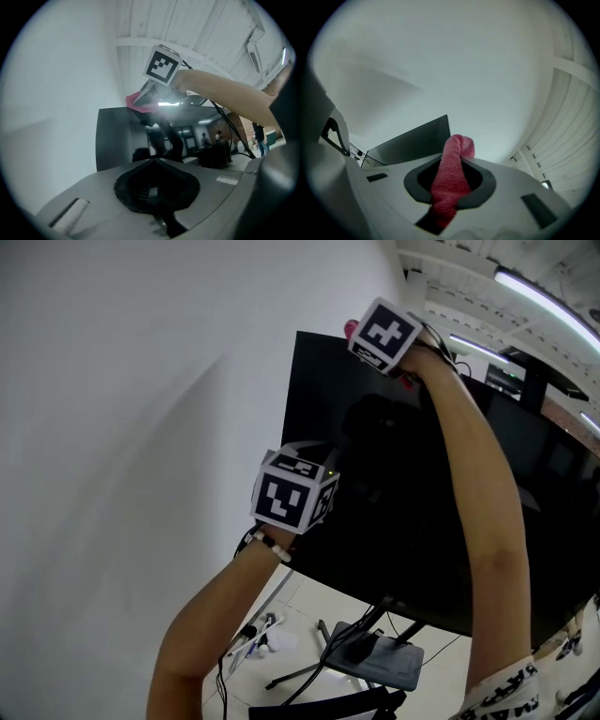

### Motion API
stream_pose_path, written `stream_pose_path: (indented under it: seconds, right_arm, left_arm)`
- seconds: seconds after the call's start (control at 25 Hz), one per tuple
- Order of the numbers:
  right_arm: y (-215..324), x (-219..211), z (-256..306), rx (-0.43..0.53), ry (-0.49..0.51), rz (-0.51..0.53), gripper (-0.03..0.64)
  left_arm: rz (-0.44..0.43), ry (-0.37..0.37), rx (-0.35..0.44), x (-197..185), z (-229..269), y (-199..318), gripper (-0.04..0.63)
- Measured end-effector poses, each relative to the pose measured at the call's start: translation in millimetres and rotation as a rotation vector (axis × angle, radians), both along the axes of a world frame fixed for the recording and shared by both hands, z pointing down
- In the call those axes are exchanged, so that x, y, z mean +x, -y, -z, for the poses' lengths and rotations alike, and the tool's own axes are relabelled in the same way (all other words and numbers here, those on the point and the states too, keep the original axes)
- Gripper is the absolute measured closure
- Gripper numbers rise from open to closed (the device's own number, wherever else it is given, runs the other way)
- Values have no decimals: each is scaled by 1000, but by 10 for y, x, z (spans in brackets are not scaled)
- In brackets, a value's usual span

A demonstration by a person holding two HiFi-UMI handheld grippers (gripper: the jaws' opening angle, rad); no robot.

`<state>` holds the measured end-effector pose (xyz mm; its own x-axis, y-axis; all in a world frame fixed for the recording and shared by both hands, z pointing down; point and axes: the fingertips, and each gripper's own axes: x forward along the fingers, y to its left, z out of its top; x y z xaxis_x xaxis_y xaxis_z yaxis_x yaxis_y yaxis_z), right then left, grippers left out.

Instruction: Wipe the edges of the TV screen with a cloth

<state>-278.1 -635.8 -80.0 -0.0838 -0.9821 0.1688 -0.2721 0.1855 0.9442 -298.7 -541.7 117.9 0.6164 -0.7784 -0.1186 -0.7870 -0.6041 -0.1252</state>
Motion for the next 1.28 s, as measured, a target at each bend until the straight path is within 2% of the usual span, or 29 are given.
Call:
stream_pose_path:
  seconds: [0.2, 0.4, 0.72, 0.84, 1.04, 1.2, 1.28]
  right_arm:
    - [311, -514, 26, -8, -37, 52, 554]
    - [460, -1065, -164, -83, -51, 114, 554]
    - [574, -1743, -338, -31, -91, 126, 554]
    - [645, -1741, -537, -37, -47, 84, 554]
    - [729, -1680, -735, 90, 62, 25, 554]
    - [747, -1599, -1124, 63, 174, 5, 554]
    - [754, -1563, -1337, 39, 264, 14, 554]
  left_arm:
    - [76, -7, -14, -350, -84, 205, 595]
    - [140, -16, -26, -686, -244, 264, 595]
    - [165, -18, -64, -1244, -544, 187, 595]
    - [144, -12, -96, -1410, -669, 153, 595]
    - [83, 18, -126, -1551, -815, 51, 595]
    - [79, 26, -139, -1626, -966, 49, 595]
    - [87, 16, -159, -1654, -1077, 107, 595]
